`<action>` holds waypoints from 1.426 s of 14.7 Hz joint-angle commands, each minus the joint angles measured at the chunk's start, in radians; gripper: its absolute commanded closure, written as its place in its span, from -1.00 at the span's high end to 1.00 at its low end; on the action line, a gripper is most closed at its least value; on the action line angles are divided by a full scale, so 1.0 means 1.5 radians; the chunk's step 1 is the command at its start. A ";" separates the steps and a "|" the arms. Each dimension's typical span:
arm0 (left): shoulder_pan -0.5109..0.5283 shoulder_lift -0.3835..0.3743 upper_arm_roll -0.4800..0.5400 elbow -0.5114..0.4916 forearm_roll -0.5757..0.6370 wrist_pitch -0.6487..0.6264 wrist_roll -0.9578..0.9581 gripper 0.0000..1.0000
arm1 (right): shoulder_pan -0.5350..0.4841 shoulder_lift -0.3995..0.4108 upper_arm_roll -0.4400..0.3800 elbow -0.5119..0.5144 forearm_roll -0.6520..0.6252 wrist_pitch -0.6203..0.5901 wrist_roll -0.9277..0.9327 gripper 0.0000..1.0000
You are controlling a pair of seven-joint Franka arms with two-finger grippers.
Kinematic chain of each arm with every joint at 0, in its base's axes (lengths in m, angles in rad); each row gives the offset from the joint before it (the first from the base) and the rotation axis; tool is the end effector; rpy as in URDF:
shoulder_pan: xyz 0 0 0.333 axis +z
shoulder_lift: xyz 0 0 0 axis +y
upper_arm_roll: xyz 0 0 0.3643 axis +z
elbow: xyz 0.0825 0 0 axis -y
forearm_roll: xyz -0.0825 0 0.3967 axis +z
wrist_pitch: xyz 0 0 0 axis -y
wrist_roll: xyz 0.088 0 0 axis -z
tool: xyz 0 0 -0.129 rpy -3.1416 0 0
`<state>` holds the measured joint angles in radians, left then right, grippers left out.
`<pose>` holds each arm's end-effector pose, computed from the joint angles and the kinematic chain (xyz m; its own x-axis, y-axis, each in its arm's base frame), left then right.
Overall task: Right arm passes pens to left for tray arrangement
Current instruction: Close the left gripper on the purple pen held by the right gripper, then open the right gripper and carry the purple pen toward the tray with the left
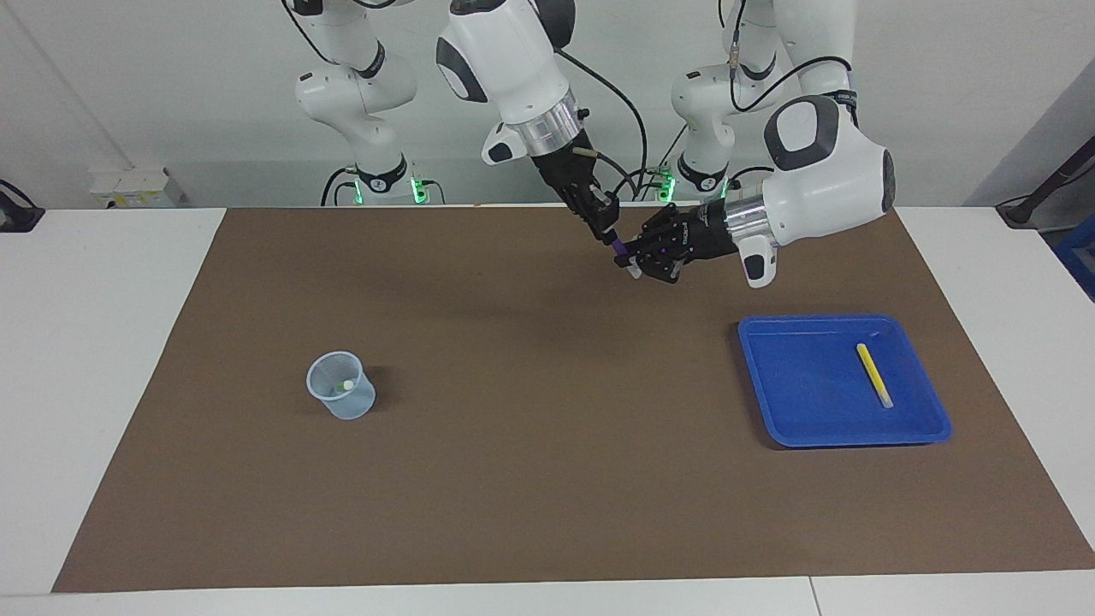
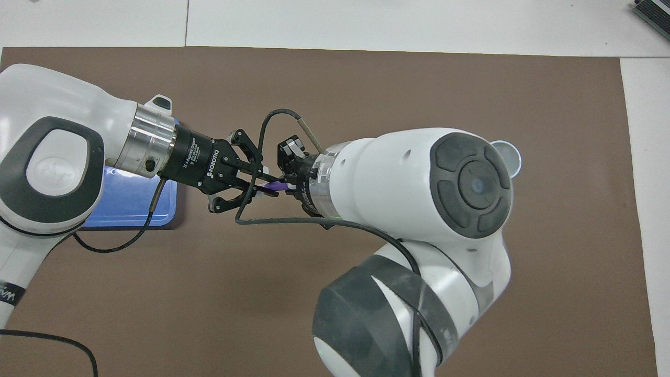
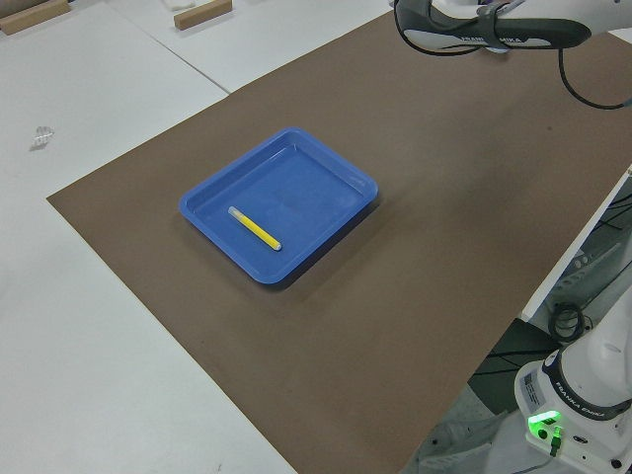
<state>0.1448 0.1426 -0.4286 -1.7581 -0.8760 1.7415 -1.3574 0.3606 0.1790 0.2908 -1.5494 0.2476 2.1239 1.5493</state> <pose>0.5681 -0.2404 0.5408 0.1403 0.5918 -0.7938 0.9571 -0.2863 -0.0442 0.5419 0.4107 0.6182 0.5645 -0.7753 -0.2835 -0.8092 -0.4520 -0.3753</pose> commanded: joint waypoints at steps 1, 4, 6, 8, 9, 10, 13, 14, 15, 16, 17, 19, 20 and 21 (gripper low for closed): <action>0.006 -0.020 0.009 -0.015 0.001 -0.012 -0.008 -1.00 | -0.003 -0.017 0.001 -0.021 -0.011 0.009 -0.019 -1.00; 0.019 -0.019 0.011 -0.012 0.007 -0.014 -0.004 -1.00 | -0.004 -0.016 0.001 -0.021 -0.010 0.006 -0.019 0.34; 0.023 -0.018 0.012 -0.010 0.013 -0.016 0.006 -1.00 | -0.005 -0.016 0.001 -0.019 -0.011 -0.008 -0.022 1.00; 0.025 -0.016 0.012 -0.004 0.045 -0.018 0.027 -1.00 | -0.008 -0.016 0.000 -0.012 -0.011 -0.027 -0.044 1.00; 0.025 -0.016 0.012 -0.003 0.061 -0.017 0.032 -1.00 | -0.012 -0.016 0.000 -0.009 -0.011 -0.039 -0.058 1.00; 0.025 -0.015 0.012 -0.003 0.078 -0.017 0.044 -1.00 | -0.013 -0.017 -0.002 -0.008 -0.011 -0.044 -0.073 1.00; 0.030 -0.018 0.012 -0.010 0.142 -0.021 0.104 -1.00 | -0.025 -0.021 -0.009 -0.008 -0.012 -0.063 -0.110 1.00; 0.033 -0.019 0.011 -0.012 0.153 -0.028 0.136 -1.00 | -0.039 -0.022 -0.006 -0.010 -0.013 -0.073 -0.127 1.00; 0.035 -0.020 0.012 -0.015 0.160 -0.036 0.167 -1.00 | -0.045 -0.024 -0.006 -0.015 -0.013 -0.087 -0.149 1.00; 0.035 -0.021 0.012 -0.016 0.173 -0.041 0.195 -1.00 | -0.049 -0.029 -0.008 -0.019 -0.013 -0.094 -0.175 1.00; 0.035 -0.022 0.012 -0.020 0.201 -0.045 0.224 -1.00 | -0.066 -0.030 -0.007 -0.020 -0.013 -0.108 -0.196 1.00; 0.035 -0.033 0.012 -0.039 0.269 -0.045 0.300 -1.00 | -0.094 -0.030 -0.006 -0.020 -0.013 -0.134 -0.261 1.00; 0.037 -0.040 0.012 -0.050 0.292 -0.042 0.348 -1.00 | -0.106 -0.031 -0.006 -0.020 -0.013 -0.142 -0.295 1.00; 0.041 -0.043 0.012 -0.057 0.318 -0.042 0.399 -1.00 | -0.122 -0.030 -0.006 -0.020 -0.013 -0.146 -0.322 1.00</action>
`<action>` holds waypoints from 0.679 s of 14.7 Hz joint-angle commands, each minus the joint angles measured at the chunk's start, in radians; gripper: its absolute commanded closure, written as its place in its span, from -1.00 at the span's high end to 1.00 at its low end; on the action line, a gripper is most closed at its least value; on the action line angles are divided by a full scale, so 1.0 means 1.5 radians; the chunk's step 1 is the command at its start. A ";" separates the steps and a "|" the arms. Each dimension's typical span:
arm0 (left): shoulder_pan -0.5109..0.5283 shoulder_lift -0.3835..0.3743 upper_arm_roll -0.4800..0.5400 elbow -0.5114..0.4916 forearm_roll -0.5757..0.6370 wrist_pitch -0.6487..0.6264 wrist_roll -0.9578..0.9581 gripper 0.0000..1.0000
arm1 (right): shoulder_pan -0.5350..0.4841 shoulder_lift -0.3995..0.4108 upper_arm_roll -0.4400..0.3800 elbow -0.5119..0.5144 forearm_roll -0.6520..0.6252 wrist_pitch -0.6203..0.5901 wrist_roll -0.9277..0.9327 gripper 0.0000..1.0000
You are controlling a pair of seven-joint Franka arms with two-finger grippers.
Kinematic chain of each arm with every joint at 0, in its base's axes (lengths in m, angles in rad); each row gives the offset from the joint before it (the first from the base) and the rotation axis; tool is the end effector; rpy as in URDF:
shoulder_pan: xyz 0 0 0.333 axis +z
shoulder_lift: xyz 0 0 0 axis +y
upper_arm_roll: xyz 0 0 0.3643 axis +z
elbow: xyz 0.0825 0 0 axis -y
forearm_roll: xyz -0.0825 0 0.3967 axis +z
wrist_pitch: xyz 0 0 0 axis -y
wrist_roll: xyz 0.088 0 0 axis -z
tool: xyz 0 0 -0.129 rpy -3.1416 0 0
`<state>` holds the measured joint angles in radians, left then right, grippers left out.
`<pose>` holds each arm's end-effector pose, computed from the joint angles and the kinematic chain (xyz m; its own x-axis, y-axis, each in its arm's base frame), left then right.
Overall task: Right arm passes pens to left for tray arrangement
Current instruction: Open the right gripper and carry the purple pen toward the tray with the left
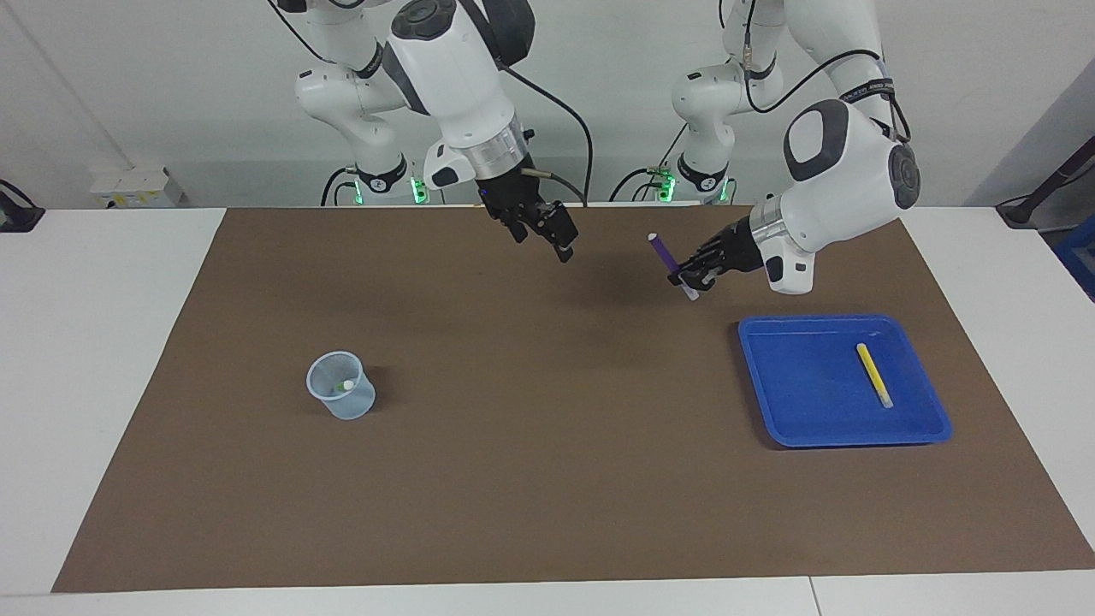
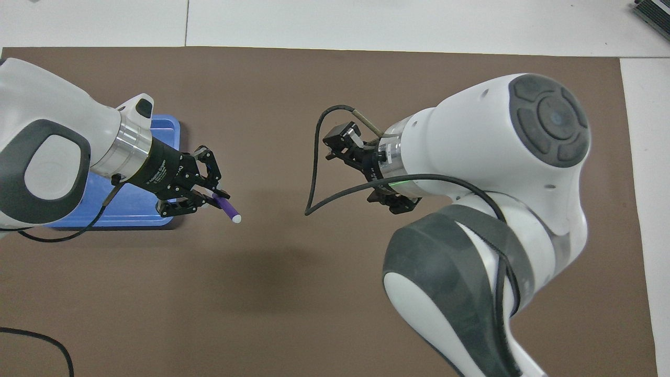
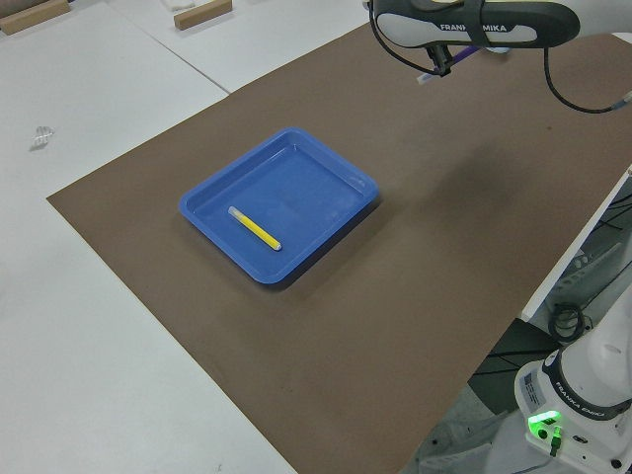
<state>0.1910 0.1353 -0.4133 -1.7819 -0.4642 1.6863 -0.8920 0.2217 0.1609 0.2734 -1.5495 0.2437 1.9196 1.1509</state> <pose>0.5670 -0.1710 0.5011 0.6362 0.5773 -0.5119 0.7167 -0.6879 0.1150 0.5732 0.3187 0.6052 0.7558 -0.6309 -0.1751 -0.6516 -0.6981 -0.2968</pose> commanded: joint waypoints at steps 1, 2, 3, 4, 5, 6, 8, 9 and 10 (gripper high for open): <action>0.026 -0.040 0.001 -0.046 0.071 -0.003 0.130 -1.00 | -0.038 -0.018 0.006 -0.021 -0.010 -0.010 -0.080 1.00; 0.041 -0.044 0.001 -0.058 0.090 0.001 0.184 -1.00 | -0.051 -0.019 0.006 -0.026 -0.010 -0.010 -0.100 1.00; 0.055 -0.047 0.001 -0.061 0.103 0.003 0.252 -1.00 | -0.064 -0.019 0.006 -0.032 -0.010 -0.010 -0.123 1.00; 0.071 -0.047 0.001 -0.063 0.118 0.009 0.324 -1.00 | -0.076 -0.022 0.006 -0.040 -0.010 -0.011 -0.157 1.00; 0.086 -0.047 0.001 -0.064 0.144 0.018 0.381 -1.00 | -0.091 -0.034 0.006 -0.060 -0.010 -0.010 -0.207 1.00; 0.091 -0.047 0.001 -0.063 0.174 0.031 0.422 -1.00 | -0.109 -0.043 0.006 -0.083 -0.010 -0.010 -0.270 1.00; 0.101 -0.046 0.001 -0.070 0.224 0.060 0.467 -1.00 | -0.137 -0.058 0.005 -0.117 -0.010 -0.005 -0.390 1.00; 0.109 -0.047 0.001 -0.079 0.242 0.086 0.484 -1.00 | -0.154 -0.061 0.005 -0.129 -0.010 -0.002 -0.446 1.00; 0.120 -0.046 0.001 -0.091 0.250 0.110 0.498 -1.00 | -0.167 -0.064 0.005 -0.136 -0.010 0.001 -0.488 1.00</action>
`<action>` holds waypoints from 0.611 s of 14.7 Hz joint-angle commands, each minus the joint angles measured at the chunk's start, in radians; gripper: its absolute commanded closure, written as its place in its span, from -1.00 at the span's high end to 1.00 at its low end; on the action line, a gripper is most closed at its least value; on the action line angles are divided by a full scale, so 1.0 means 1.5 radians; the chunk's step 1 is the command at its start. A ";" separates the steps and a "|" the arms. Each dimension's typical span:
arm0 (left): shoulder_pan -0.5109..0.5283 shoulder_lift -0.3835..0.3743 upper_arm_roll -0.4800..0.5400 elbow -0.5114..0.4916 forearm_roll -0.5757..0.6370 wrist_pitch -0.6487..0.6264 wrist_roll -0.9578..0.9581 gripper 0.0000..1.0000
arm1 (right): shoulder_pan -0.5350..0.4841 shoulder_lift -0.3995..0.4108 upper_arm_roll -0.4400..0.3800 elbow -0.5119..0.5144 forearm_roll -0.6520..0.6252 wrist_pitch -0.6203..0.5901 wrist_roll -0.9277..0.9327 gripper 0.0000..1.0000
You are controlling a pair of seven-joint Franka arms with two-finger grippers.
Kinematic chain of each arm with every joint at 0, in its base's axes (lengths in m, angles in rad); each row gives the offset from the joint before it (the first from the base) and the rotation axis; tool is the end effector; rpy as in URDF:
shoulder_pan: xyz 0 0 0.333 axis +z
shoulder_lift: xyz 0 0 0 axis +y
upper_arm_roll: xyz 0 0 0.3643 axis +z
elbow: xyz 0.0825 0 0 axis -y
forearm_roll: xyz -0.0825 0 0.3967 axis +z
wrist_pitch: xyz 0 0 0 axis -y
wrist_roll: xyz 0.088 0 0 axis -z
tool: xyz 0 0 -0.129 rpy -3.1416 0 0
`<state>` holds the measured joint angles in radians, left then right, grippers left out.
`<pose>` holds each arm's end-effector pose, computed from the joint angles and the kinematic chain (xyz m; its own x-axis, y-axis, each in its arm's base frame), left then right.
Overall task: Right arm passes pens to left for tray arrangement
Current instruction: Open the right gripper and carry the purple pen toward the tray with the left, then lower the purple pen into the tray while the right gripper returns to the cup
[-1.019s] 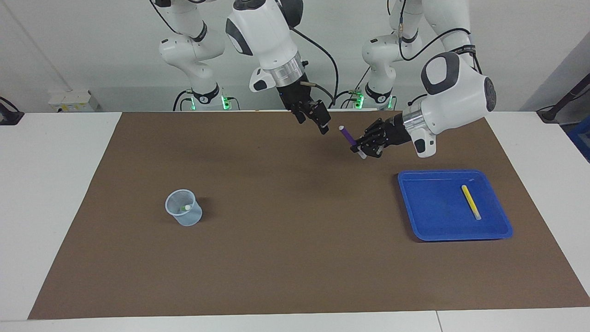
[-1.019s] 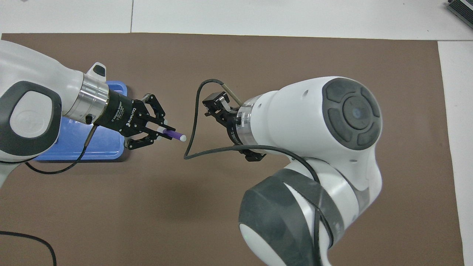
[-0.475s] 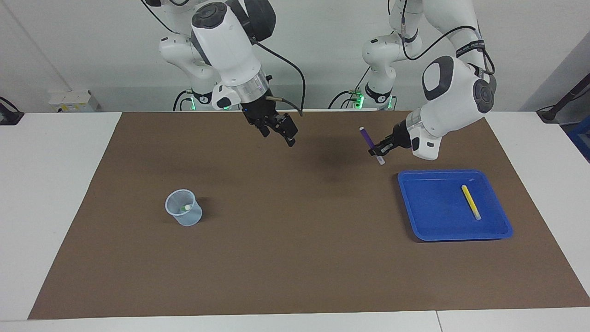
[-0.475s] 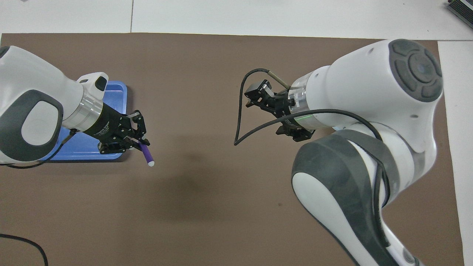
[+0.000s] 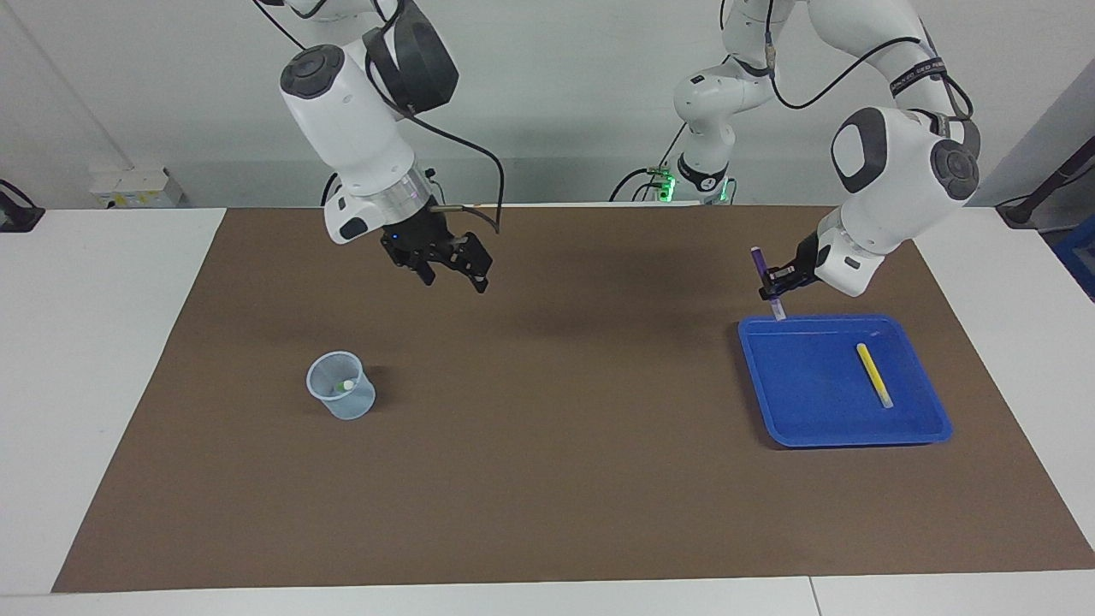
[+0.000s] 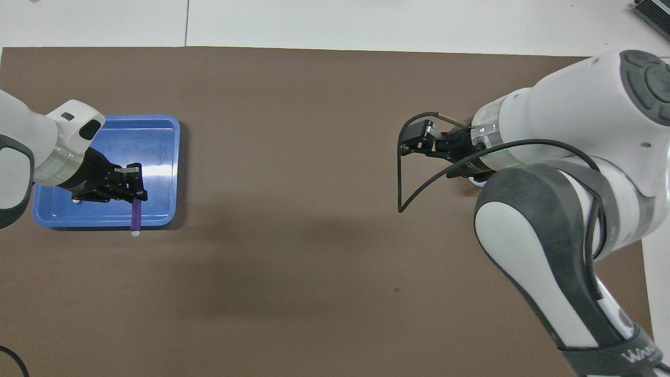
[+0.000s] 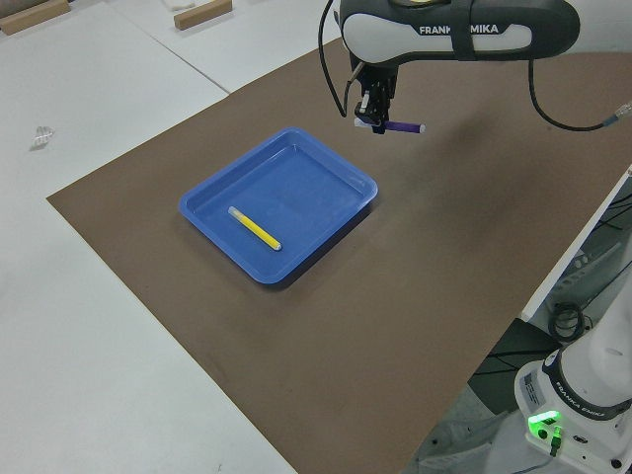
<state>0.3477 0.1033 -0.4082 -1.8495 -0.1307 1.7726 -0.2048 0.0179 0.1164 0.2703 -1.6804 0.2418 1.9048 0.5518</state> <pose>0.5796 -0.0422 0.4791 0.9656 0.1629 -0.2027 0.1901 -0.9740 0.1232 0.6004 0.1926 0.5639 0.9459 -0.3202 -0.0529 -0.3220 -0.9053 -0.2770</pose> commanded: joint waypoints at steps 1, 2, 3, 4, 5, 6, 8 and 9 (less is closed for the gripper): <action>0.030 -0.023 -0.002 -0.059 0.031 0.073 0.055 -1.00 | -0.039 -0.035 0.007 -0.053 -0.010 0.012 -0.124 1.00; 0.049 -0.014 -0.002 -0.070 0.032 0.092 0.081 -1.00 | -0.044 -0.032 0.007 -0.053 -0.011 0.014 -0.163 1.00; 0.064 0.000 -0.002 -0.071 0.047 0.118 0.119 -1.00 | -0.044 -0.028 0.007 -0.052 -0.020 0.014 -0.197 1.00; 0.072 0.012 -0.002 -0.070 0.085 0.142 0.149 -1.00 | -0.044 -0.023 0.008 -0.051 -0.055 0.012 -0.245 1.00; 0.074 0.023 -0.002 -0.065 0.124 0.164 0.160 -1.00 | -0.039 -0.018 0.008 -0.048 -0.090 0.003 -0.282 1.00; 0.076 0.037 -0.002 -0.060 0.147 0.177 0.161 -1.00 | -0.040 -0.014 0.009 -0.047 -0.113 -0.003 -0.304 1.00; 0.083 0.073 -0.002 -0.041 0.187 0.205 0.171 -1.00 | -0.045 -0.004 0.008 -0.044 -0.124 -0.021 -0.351 1.00; 0.083 0.095 -0.002 -0.029 0.201 0.217 0.181 -1.00 | -0.046 0.002 0.008 -0.039 -0.143 -0.029 -0.381 1.00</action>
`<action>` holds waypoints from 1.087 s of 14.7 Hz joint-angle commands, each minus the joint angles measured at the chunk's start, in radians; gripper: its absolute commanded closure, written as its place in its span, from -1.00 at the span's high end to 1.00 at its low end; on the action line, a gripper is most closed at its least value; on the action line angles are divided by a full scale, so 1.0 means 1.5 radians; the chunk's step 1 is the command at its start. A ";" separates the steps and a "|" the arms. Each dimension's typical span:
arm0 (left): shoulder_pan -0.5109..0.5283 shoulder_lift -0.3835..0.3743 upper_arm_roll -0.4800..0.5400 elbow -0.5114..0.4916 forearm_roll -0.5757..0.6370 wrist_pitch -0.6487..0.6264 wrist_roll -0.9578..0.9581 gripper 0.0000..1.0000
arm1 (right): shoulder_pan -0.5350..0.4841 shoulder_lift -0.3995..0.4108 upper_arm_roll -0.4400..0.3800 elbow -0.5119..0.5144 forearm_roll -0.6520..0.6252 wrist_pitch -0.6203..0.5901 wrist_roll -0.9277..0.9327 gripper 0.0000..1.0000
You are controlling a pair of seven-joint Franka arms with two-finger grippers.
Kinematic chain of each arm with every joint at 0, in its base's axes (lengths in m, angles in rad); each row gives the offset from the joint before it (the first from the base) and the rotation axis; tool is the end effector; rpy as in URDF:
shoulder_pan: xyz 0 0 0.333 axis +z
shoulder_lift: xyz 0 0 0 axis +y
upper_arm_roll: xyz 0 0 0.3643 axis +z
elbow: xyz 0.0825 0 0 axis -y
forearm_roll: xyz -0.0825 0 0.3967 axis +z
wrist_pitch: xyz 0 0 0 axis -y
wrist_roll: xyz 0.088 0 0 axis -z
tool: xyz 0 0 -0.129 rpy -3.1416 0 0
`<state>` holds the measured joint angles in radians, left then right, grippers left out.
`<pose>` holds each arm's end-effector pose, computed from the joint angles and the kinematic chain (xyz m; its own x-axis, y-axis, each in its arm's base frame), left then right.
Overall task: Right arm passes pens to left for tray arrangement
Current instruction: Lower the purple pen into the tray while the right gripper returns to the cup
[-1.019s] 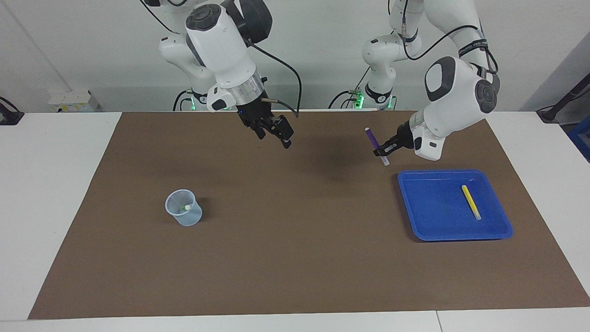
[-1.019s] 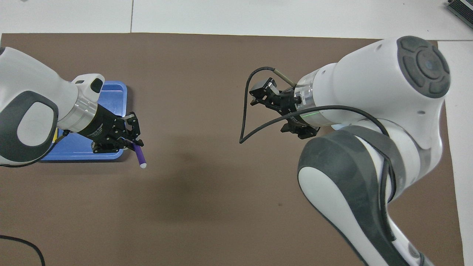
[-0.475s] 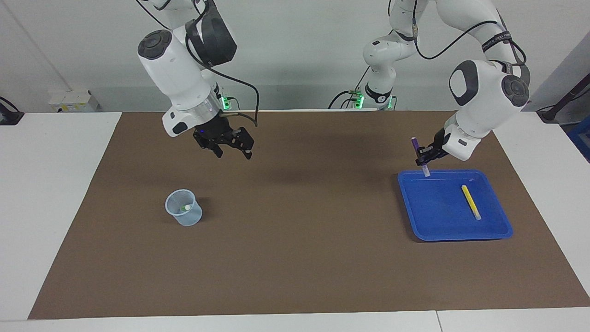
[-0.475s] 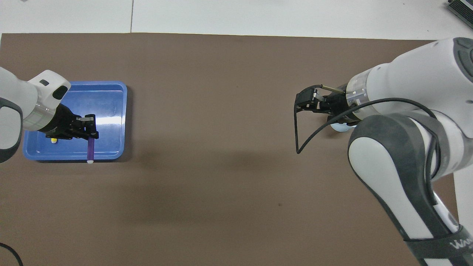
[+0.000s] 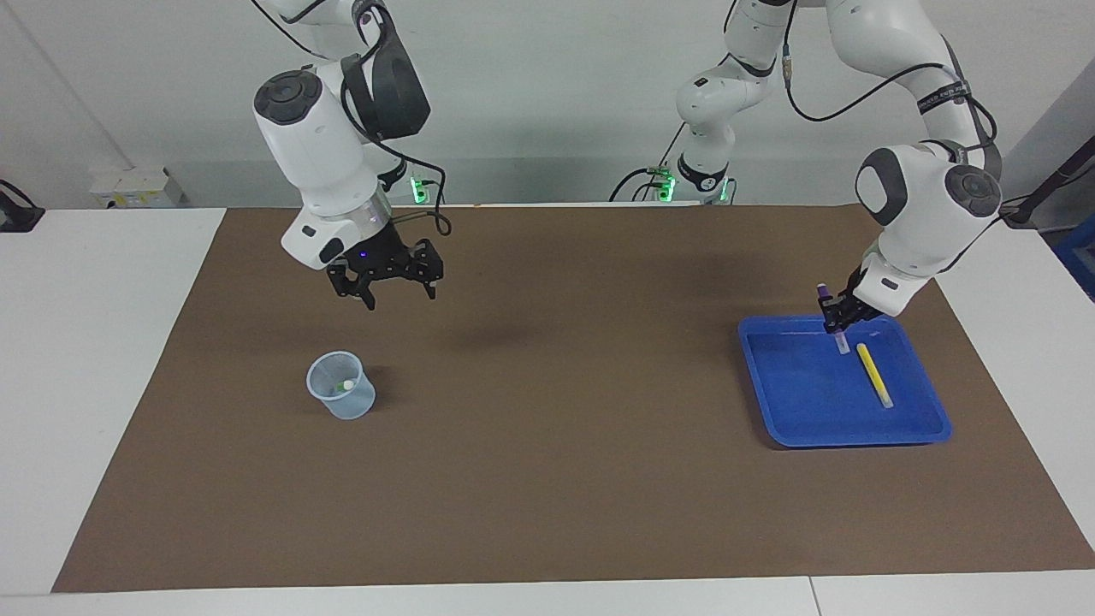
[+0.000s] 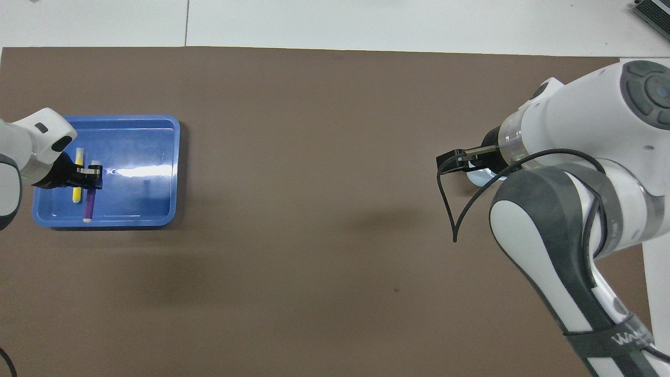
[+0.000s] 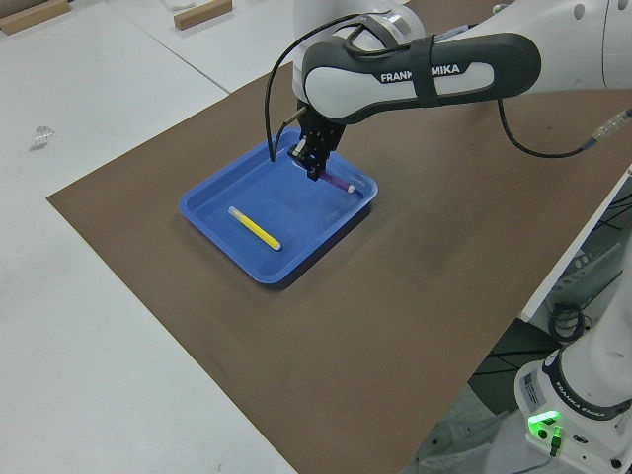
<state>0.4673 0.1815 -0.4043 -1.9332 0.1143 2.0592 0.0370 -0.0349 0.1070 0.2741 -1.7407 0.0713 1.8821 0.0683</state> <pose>0.6064 0.0562 0.4164 0.9989 -0.0246 -0.0409 -0.0257 -0.9993 -0.0261 0.5992 0.1462 0.5342 0.9888 0.1462 0.0302 0.1485 -0.9839 -0.0997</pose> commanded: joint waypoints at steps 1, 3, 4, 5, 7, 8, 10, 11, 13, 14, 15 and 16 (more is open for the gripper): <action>0.003 0.062 -0.005 0.039 0.046 0.031 0.023 -1.00 | -0.012 0.017 0.005 0.011 -0.073 -0.027 -0.102 1.00; 0.003 0.099 -0.005 0.060 0.048 0.033 0.023 -1.00 | -0.008 0.042 0.006 0.028 -0.154 -0.038 -0.157 1.00; 0.003 0.109 -0.005 0.063 0.049 0.043 0.022 -1.00 | -0.007 0.048 0.007 0.029 -0.173 -0.034 -0.174 1.00; 0.003 0.111 -0.005 0.058 0.050 0.069 0.023 -1.00 | -0.008 0.062 0.006 0.035 -0.191 -0.030 -0.200 1.00; 0.002 0.120 -0.005 0.052 0.049 0.105 0.022 -1.00 | -0.012 0.092 0.006 0.063 -0.223 -0.014 -0.239 1.00; 0.003 0.129 -0.005 0.051 0.049 0.114 0.021 -1.00 | -0.013 0.101 0.006 0.069 -0.229 -0.005 -0.245 0.97; 0.004 0.133 -0.005 0.046 0.049 0.121 0.020 -1.00 | -0.014 0.118 0.006 0.073 -0.243 0.026 -0.246 0.81; 0.009 0.133 -0.005 0.039 0.049 0.122 0.018 -1.00 | -0.013 0.124 0.005 0.073 -0.258 0.038 -0.246 0.68; 0.012 0.134 -0.005 0.029 0.048 0.143 0.007 -1.00 | -0.017 0.146 0.007 0.073 -0.303 0.051 -0.250 0.54; 0.014 0.137 -0.005 0.022 0.048 0.156 -0.002 -1.00 | -0.018 0.153 0.007 0.074 -0.305 0.063 -0.252 0.50; 0.016 0.139 -0.005 0.019 0.048 0.161 -0.008 -1.00 | -0.019 0.161 0.006 0.080 -0.305 0.068 -0.252 0.49; 0.019 0.140 -0.005 0.020 0.048 0.162 -0.009 -1.00 | -0.022 0.171 0.007 0.090 -0.303 0.069 -0.253 0.47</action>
<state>0.4769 0.3859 -0.4041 -1.8876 0.1684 2.2660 0.0445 -0.0471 0.3246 0.2719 -1.6485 -0.3669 1.9782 -0.2803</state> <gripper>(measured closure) 0.828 0.256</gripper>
